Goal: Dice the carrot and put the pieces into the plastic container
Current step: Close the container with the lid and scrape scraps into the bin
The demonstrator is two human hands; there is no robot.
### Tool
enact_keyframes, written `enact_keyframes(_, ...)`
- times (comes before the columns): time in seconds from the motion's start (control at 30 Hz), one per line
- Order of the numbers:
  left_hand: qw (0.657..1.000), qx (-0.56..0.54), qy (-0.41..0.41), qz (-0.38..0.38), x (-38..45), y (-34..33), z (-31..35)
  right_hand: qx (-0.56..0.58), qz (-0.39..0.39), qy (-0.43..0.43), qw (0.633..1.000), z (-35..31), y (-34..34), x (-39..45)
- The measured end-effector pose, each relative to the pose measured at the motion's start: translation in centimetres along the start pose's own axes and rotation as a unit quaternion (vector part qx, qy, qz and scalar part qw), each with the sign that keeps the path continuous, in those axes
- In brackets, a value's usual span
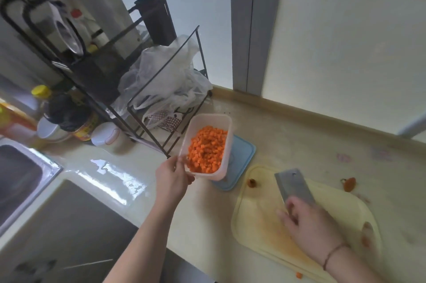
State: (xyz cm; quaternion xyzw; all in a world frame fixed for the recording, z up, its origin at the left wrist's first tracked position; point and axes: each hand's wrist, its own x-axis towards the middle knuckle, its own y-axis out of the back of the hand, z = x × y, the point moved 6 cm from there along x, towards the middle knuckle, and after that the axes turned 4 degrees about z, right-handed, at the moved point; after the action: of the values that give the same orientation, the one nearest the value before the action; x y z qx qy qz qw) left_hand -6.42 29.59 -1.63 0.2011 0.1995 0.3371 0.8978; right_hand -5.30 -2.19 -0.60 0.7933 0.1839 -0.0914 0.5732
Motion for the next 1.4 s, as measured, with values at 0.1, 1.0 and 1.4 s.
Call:
enact_keyframes(0.1, 1.0, -0.026, 0.004, 0.004, -0.5, 0.5, 0.1, 0.16, -0.022, 0.019, 0.987, -5.8, -3.4, 3.1)
enact_keyframes(1.0, 0.986, 0.075, -0.084, -0.124, -0.1, 6.8, -5.9, 0.143, 0.132, -0.056, 0.979, -6.1, 1.2, 22.3)
enact_keyframes(1.4, 0.991, -0.028, -0.037, -0.122, 1.5, -2.2, -1.9, 0.134, 0.357, 0.302, 0.874, -13.4, 13.3, 12.0)
